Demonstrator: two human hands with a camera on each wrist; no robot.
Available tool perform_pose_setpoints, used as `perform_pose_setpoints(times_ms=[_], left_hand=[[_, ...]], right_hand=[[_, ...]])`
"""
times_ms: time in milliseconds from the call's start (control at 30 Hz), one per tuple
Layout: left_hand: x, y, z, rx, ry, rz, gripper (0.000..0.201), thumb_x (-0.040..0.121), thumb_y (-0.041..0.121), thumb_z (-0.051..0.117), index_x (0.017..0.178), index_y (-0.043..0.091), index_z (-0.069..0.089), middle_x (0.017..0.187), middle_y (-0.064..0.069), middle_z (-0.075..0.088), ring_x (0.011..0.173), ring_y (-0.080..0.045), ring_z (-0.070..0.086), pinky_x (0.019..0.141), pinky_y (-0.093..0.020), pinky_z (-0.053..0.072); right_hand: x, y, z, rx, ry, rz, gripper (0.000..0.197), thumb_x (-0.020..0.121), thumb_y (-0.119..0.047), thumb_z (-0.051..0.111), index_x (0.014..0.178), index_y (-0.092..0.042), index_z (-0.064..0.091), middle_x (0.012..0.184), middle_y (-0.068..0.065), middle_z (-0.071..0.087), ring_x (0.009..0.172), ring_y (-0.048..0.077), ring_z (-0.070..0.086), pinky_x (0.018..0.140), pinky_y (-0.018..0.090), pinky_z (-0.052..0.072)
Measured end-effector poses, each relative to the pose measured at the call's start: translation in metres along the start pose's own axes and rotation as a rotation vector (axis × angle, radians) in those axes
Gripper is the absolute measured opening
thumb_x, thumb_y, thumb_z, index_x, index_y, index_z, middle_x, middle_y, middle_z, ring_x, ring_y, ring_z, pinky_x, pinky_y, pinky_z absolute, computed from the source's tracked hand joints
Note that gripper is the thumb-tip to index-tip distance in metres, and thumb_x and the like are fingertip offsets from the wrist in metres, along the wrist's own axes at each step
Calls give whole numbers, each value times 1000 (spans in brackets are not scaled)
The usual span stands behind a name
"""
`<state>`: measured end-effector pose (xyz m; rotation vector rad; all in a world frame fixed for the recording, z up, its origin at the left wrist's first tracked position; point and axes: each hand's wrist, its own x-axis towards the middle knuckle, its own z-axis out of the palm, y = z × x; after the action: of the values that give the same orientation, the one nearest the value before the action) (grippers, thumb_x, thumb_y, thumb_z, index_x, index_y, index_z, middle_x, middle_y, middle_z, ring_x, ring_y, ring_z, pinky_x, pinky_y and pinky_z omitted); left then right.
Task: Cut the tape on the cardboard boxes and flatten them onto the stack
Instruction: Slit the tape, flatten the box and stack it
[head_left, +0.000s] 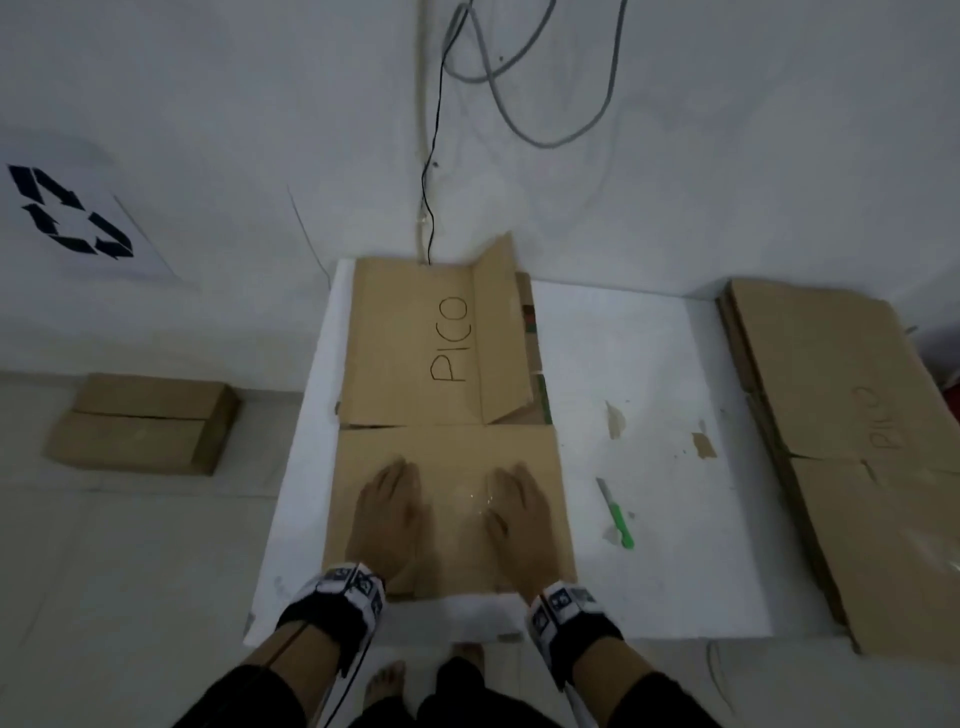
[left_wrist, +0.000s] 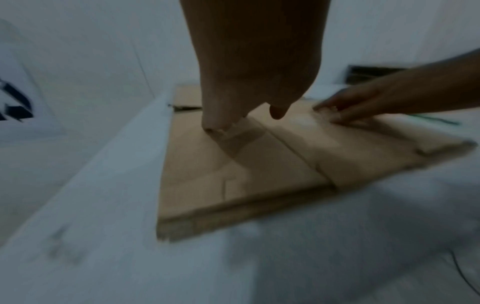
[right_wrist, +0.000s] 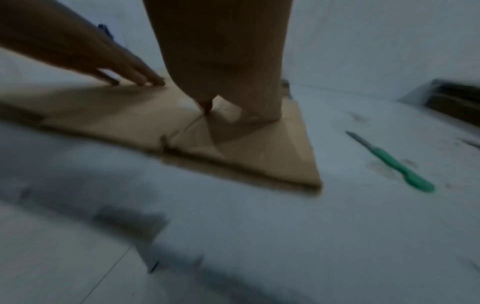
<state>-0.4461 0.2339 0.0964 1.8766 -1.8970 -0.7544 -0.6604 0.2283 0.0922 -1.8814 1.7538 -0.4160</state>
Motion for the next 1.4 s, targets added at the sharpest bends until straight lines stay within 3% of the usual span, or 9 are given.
perform_pose_setpoints(times_ms=[100,300,667,833,900,1000,1100,1200,1400], left_hand=[[-37,-5,25,183,10,75,63,95,42,28,148,8,33,156,-13,25,143,-26,18,116,-44,11],[-49,-9,35,337,16,106,59,101,45,18,149,13,32,156,-16,25,143,-34,24,113,-54,22],[-49,-9,25,307,-89,67,63,101,49,12,148,14,34,156,-15,25,143,-33,24,113,-54,19],[-83,-12,24,241,-49,97,61,99,48,22,144,14,43,151,-15,38,137,-31,33,111,-50,21],[-87,-6,19,203,-57,80,62,99,49,17,136,13,52,138,-16,51,124,-32,43,103,-48,26],[-61,0,13,193,-85,97,60,100,46,13,128,11,53,127,-13,48,112,-33,51,99,-45,27],[-13,-1,16,197,-64,131,61,101,43,14,139,7,44,145,-17,39,142,-31,23,113,-44,9],[34,-2,16,234,-32,145,61,101,46,15,147,10,32,153,-18,28,148,-23,-6,116,-43,5],[84,-14,6,331,-41,118,66,96,52,26,153,18,22,161,-14,6,148,-32,3,118,-51,8]], right_hand=[[-39,8,27,-175,42,-82,53,104,-39,28,151,-16,36,160,9,24,146,24,29,117,40,20],[-55,6,33,-377,50,-71,59,102,-50,28,157,-28,19,164,7,15,151,23,15,120,45,15],[-57,-3,28,-384,40,-23,58,100,-49,34,153,-27,31,161,8,25,147,25,24,117,44,15],[-86,-12,32,-360,33,34,48,95,-47,40,138,-29,50,144,8,48,128,27,50,101,44,33],[-87,-19,33,-360,49,66,42,83,-40,48,123,-25,53,132,9,54,115,31,56,97,43,30],[-62,-30,37,-393,116,-199,45,78,-24,49,123,-18,51,141,15,49,129,35,48,116,49,16],[-9,-44,35,-402,126,-396,51,94,-14,43,145,-7,40,157,16,26,144,37,27,122,52,5],[46,-53,22,-482,61,-331,64,99,-16,47,155,-5,17,163,18,2,151,36,2,121,55,7],[98,-30,9,-376,12,-81,68,101,-50,30,156,-13,21,164,8,14,152,23,12,121,47,6]])
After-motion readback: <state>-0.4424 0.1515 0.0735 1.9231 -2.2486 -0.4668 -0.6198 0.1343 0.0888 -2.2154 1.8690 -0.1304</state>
